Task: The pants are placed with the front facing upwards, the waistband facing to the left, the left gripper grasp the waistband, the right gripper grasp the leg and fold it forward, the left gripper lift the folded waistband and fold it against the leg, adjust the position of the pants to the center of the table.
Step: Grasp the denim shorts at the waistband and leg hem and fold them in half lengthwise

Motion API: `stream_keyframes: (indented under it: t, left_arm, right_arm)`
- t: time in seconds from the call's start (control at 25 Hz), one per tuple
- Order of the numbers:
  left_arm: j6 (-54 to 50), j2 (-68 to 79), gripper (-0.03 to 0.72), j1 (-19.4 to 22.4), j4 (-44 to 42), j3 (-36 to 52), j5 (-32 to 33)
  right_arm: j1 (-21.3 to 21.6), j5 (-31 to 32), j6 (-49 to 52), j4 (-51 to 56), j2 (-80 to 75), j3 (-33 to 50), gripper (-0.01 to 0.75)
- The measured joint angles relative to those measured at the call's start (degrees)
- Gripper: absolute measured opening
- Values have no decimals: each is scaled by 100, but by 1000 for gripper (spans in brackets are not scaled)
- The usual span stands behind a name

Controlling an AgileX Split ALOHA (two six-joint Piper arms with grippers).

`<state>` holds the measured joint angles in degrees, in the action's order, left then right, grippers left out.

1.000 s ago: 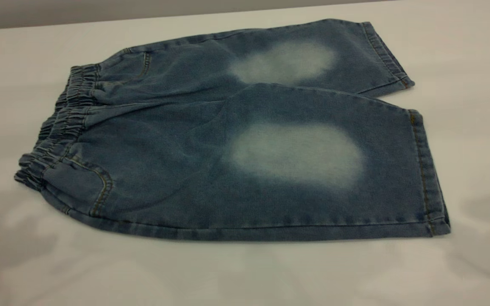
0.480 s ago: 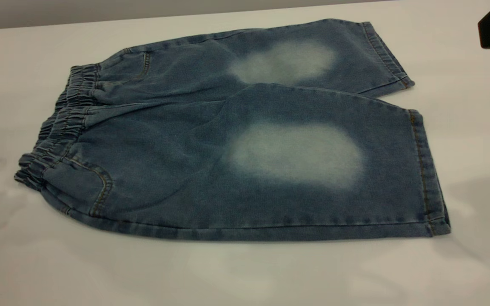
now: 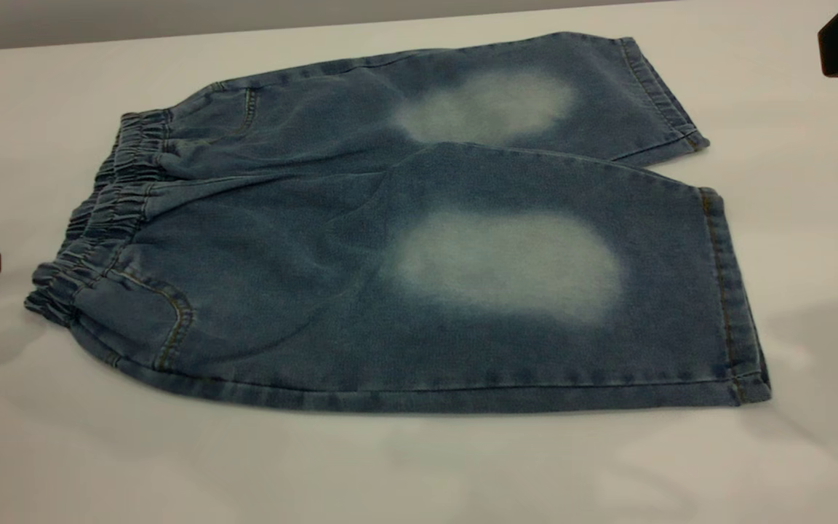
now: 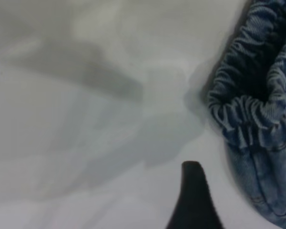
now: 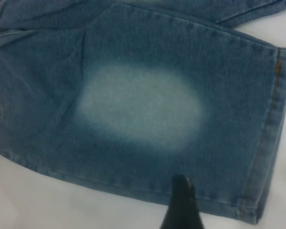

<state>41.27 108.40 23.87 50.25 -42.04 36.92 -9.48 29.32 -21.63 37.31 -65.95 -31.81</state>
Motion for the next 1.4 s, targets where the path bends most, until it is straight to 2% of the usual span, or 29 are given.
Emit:
stream_keyframes:
  t: [0.2,0.36,0.92,1.12,1.28,1.4]
  left_arm:
    - [377,230,582,0,602,6,-16]
    - [694,463,591,-5,1003,6,176]
    - [1624,1170,582,-5,2392,-62,183]
    - [1683,1360,577,-5,2534,-62,390]
    - [1683,1418,537,-5,2601,-62,329]
    - [1683,1424,459,-5,2609,-62,155]
  right_arm:
    - [0,-10,0,0,5,0,459]
    - [0,-24,0,0,5,0,459]
    - [0,-24,5,0,5,0,459]
    - [0,-18,5,0,5,0,459]
    - [0,-7,5,0,5,0,459]
    - [0,54,69,20,-1,0,459]
